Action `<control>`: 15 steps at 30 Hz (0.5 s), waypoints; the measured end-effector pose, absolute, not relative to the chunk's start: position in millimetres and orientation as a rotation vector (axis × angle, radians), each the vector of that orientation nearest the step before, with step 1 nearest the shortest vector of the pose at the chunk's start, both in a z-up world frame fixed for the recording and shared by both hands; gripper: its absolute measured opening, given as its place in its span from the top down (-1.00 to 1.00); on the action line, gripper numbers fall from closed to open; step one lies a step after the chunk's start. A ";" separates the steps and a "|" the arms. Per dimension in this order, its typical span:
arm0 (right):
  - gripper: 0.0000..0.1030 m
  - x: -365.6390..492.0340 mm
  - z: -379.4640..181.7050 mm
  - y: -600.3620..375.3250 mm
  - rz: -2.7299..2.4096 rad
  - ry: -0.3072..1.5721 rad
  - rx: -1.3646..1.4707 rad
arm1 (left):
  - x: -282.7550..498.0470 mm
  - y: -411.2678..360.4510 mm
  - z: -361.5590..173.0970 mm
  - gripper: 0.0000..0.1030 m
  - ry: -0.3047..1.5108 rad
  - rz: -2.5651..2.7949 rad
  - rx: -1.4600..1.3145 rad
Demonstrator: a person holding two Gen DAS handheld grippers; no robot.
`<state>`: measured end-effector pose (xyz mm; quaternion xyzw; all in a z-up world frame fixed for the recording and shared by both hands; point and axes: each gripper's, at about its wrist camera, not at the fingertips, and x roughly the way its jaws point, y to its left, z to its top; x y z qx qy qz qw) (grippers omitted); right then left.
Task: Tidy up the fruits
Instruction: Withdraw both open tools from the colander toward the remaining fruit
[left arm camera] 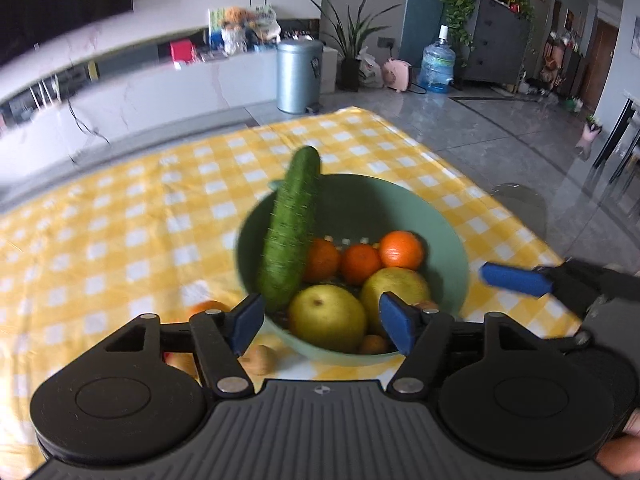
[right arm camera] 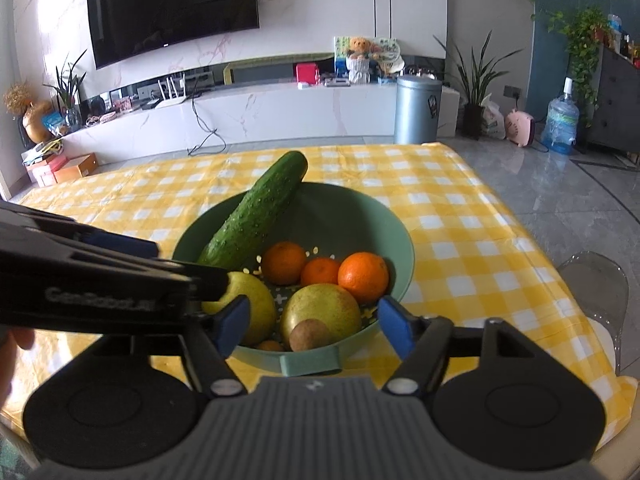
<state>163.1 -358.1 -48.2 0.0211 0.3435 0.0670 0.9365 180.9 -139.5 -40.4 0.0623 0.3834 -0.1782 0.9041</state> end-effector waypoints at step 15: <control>-0.83 135.8 -29.3 -340.1 0.106 0.567 -0.036 | 155.0 -82.2 -25.5 -0.73 0.648 -0.180 0.160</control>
